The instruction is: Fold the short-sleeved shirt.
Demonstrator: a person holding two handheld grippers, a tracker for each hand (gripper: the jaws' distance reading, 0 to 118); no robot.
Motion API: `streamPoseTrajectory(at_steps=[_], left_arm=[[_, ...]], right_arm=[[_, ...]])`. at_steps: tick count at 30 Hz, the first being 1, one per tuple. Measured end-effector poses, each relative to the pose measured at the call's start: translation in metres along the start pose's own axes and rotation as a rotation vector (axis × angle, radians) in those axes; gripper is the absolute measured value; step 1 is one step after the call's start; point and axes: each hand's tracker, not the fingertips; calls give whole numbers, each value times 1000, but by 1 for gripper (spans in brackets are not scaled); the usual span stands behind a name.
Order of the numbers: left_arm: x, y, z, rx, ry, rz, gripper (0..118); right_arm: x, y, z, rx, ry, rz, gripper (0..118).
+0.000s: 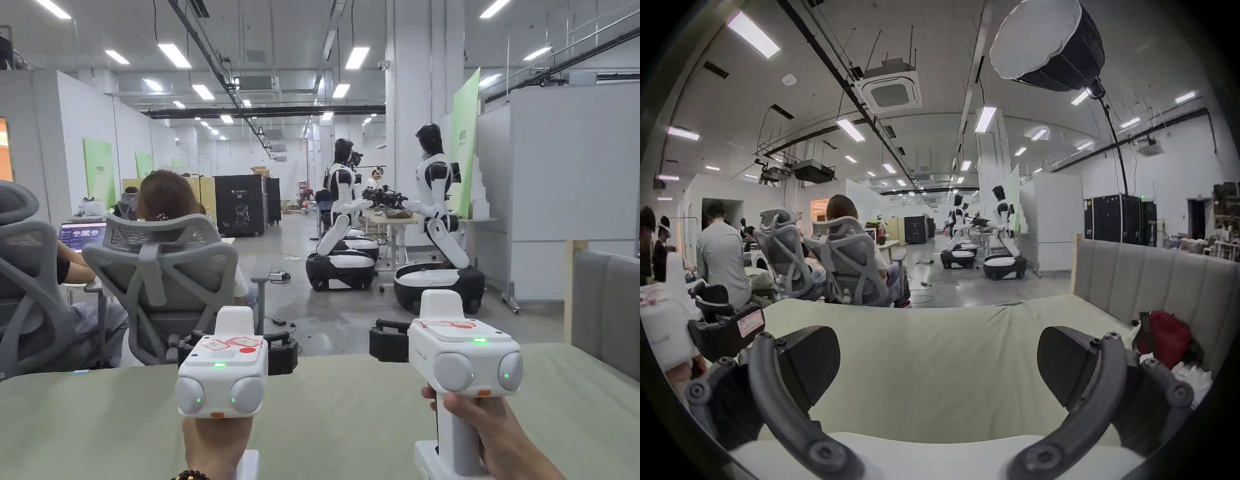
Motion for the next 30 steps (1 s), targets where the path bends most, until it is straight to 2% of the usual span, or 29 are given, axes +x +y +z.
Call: streamPoseTrajectory(at_steps=[2, 5, 12, 20, 26, 28, 30], left_arm=[[0, 0, 2, -1, -2, -5, 118], [0, 2, 6, 7, -1, -14, 118], [-2, 7, 8, 21, 8, 1, 118], [0, 4, 5, 9, 2, 9, 118], [0, 4, 6, 12, 2, 2, 118], [0, 4, 6, 14, 2, -7, 118], [-1, 3, 4, 13, 0, -11, 118]], right_arm=[[-2, -3, -3, -6, -4, 7, 118], [-5, -5, -3, 13, -56, 76, 118], [1, -1, -2, -2, -61, 41, 118], [5, -2, -4, -11, -70, 43, 118], [3, -4, -5, -8, -92, 59, 118], [2, -5, -6, 9, -133, 68, 118], [3, -6, -8, 0, -137, 53, 118]])
